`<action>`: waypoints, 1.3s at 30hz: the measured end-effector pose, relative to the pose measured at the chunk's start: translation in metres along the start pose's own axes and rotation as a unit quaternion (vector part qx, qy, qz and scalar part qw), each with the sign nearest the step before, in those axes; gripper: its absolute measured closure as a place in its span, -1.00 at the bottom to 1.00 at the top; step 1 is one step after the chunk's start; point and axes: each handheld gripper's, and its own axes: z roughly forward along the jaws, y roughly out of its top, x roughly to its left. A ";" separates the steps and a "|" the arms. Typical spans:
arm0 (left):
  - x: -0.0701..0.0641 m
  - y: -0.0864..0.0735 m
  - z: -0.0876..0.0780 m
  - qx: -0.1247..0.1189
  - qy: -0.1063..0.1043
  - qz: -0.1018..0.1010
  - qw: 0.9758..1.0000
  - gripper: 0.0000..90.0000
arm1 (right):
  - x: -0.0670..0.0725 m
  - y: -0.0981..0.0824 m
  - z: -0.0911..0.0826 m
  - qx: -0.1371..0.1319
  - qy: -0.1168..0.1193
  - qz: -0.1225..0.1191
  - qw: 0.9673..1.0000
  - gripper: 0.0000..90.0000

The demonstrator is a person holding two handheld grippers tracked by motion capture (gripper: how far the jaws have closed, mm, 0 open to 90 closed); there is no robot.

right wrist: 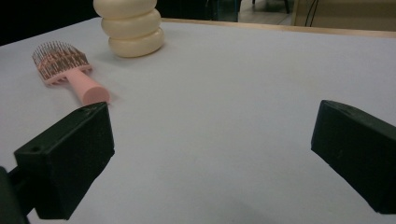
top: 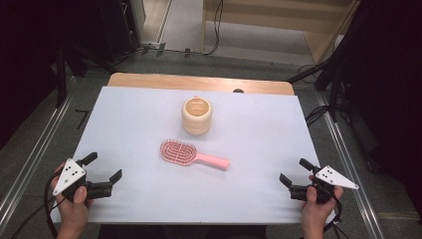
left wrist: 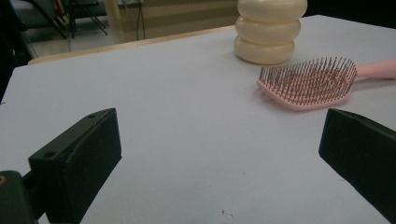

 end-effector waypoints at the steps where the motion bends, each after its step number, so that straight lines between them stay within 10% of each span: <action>1: 0.000 0.000 0.000 0.000 0.000 -0.001 1.000 -1.00 | 0.000 0.000 0.000 0.000 0.000 0.000 1.000 -1.00; 39: 0.001 0.000 0.001 -0.001 0.004 -0.008 1.000 -1.00 | 0.020 0.062 0.019 0.057 0.028 -0.057 0.996 -1.00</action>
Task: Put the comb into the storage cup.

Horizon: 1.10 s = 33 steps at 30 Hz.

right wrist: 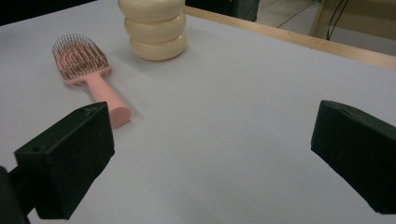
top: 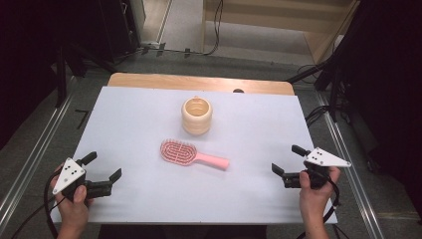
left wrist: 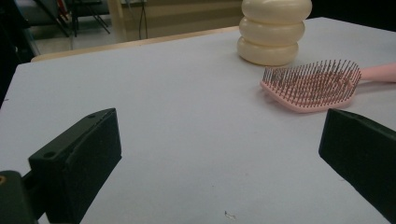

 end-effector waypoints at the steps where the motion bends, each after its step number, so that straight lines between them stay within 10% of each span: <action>1: 0.000 0.000 0.000 0.000 0.000 0.000 1.000 -1.00 | 0.000 0.002 0.001 0.001 0.001 -0.004 1.000 -1.00; 33: 0.000 0.000 0.000 0.000 -0.001 0.001 1.000 -1.00 | 0.017 0.042 0.039 0.060 0.045 -0.068 0.995 -1.00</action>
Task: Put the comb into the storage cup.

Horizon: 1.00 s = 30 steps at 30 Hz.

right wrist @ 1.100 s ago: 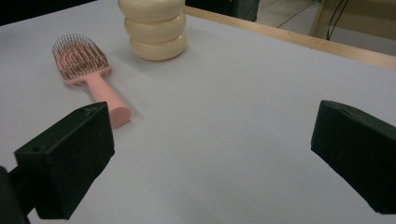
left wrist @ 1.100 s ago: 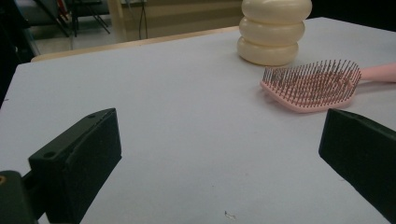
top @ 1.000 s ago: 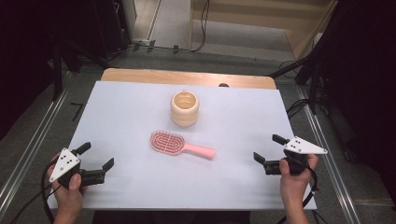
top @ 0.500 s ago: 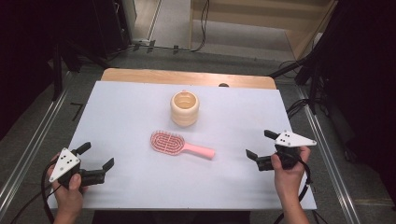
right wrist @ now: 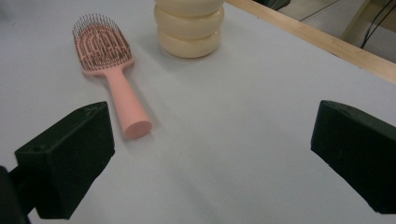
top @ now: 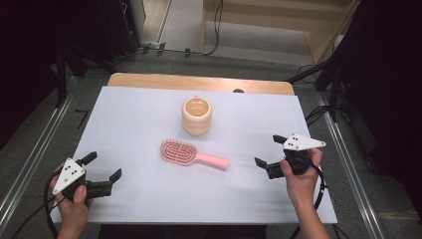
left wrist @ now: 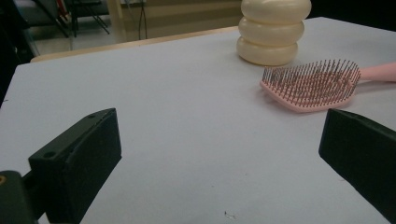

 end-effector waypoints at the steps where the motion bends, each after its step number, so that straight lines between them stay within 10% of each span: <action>1: 0.000 0.000 0.000 0.000 0.000 0.000 1.000 -1.00 | 0.000 0.001 0.001 0.003 0.000 -0.001 1.000 -1.00; 30: 0.000 0.000 0.000 0.000 -0.002 0.003 1.000 -1.00 | 0.014 0.036 0.035 0.065 0.038 -0.053 0.996 -1.00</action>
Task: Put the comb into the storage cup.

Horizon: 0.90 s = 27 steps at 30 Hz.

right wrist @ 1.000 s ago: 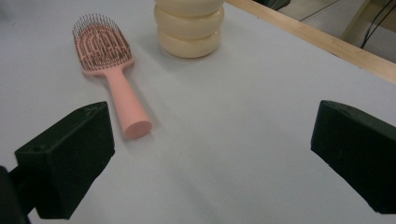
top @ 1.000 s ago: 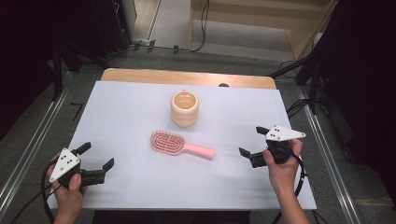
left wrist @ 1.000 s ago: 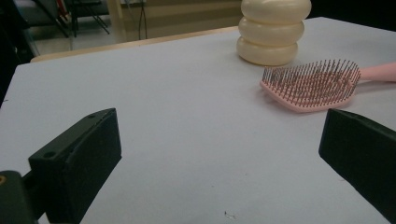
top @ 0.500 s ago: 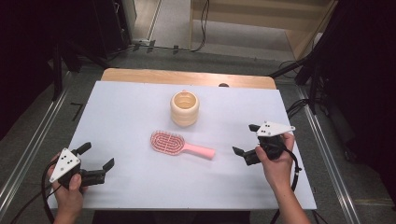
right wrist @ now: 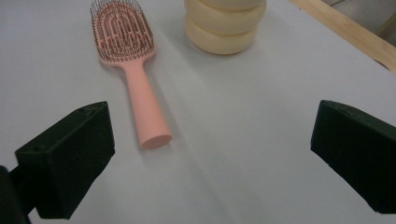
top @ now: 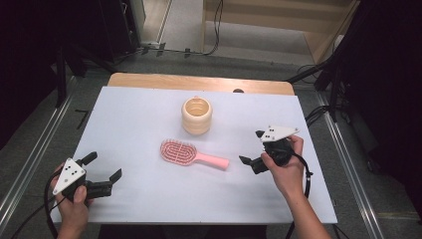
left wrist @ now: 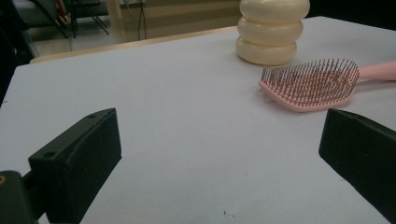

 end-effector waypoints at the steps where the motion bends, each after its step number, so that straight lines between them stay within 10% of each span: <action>1: 0.000 0.000 0.000 0.000 0.000 0.000 1.000 -1.00 | 0.000 0.001 0.001 0.002 0.002 -0.002 1.000 -1.00; 27: 0.001 0.000 0.000 -0.001 -0.003 -0.002 1.000 -1.00 | 0.013 0.030 0.031 0.054 0.025 -0.040 0.997 -1.00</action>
